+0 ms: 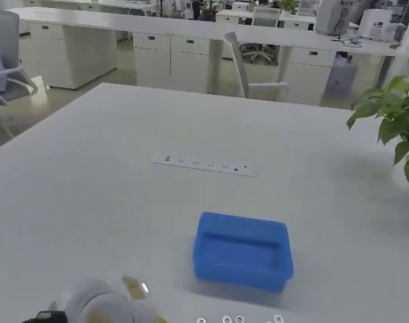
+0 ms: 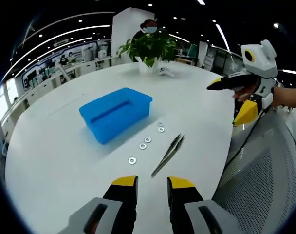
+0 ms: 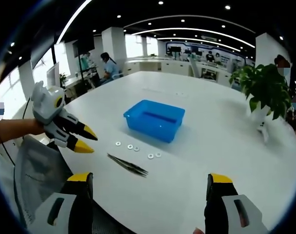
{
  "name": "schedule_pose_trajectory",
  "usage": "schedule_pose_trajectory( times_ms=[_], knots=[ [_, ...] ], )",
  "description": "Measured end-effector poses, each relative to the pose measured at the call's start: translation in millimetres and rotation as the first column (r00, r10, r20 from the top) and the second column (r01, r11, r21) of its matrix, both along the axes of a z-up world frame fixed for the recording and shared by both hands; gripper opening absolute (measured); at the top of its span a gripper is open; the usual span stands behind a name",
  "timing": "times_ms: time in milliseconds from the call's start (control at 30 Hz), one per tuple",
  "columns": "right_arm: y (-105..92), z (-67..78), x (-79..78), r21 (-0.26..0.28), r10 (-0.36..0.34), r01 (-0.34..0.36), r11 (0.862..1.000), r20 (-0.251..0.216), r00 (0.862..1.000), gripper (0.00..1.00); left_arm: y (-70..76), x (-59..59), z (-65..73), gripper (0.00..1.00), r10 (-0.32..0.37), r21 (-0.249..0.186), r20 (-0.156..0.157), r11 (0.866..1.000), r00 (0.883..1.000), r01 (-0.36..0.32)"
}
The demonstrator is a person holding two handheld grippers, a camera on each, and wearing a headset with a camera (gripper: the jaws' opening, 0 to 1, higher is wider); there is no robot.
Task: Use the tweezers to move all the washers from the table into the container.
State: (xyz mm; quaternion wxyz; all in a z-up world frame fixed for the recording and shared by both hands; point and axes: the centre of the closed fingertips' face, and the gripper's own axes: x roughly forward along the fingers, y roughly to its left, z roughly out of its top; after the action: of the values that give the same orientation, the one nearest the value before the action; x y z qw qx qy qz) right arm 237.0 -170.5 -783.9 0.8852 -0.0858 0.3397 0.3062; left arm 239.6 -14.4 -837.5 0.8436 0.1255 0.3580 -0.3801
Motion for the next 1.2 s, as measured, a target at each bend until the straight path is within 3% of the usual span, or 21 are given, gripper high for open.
schedule_pose_trajectory(
  times_ms=[367,600,700,933,1133,1200],
  knots=[
    [-0.1,1.5,0.7,-0.003,0.008,-0.008,1.0,0.023,1.0,0.95,-13.7,9.4,-31.4,0.13,-0.061,-0.009,-0.04,0.998,0.997,0.061],
    [3.6,3.0,-3.1,0.003,0.028,-0.028,1.0,0.027,0.999,0.96,-25.2,10.1,-38.5,0.07,-0.118,-0.008,-0.006,0.993,0.993,0.118],
    [8.5,6.6,-3.6,0.015,0.039,-0.04,0.999,0.035,0.999,0.97,-28.4,11.0,-36.2,0.02,-0.161,0.018,0.041,0.987,0.986,0.161],
    [25.7,2.8,-11.2,-0.006,0.124,-0.123,0.992,0.04,0.992,0.96,-34.2,-2.0,-31.8,0.0,-0.227,0.055,0.051,0.973,0.973,0.224],
    [41.7,-7.5,-20.1,-0.048,0.22,-0.218,0.975,0.024,0.975,0.9,-37.5,-8.7,-10.4,0.0,-0.232,0.072,0.098,0.971,0.968,0.226],
    [50.6,-14.1,-22.4,-0.056,0.263,-0.262,0.963,0.014,0.965,0.85,-37.9,-10.0,2.1,0.0,-0.225,0.077,0.129,0.973,0.966,0.216]
  ],
)
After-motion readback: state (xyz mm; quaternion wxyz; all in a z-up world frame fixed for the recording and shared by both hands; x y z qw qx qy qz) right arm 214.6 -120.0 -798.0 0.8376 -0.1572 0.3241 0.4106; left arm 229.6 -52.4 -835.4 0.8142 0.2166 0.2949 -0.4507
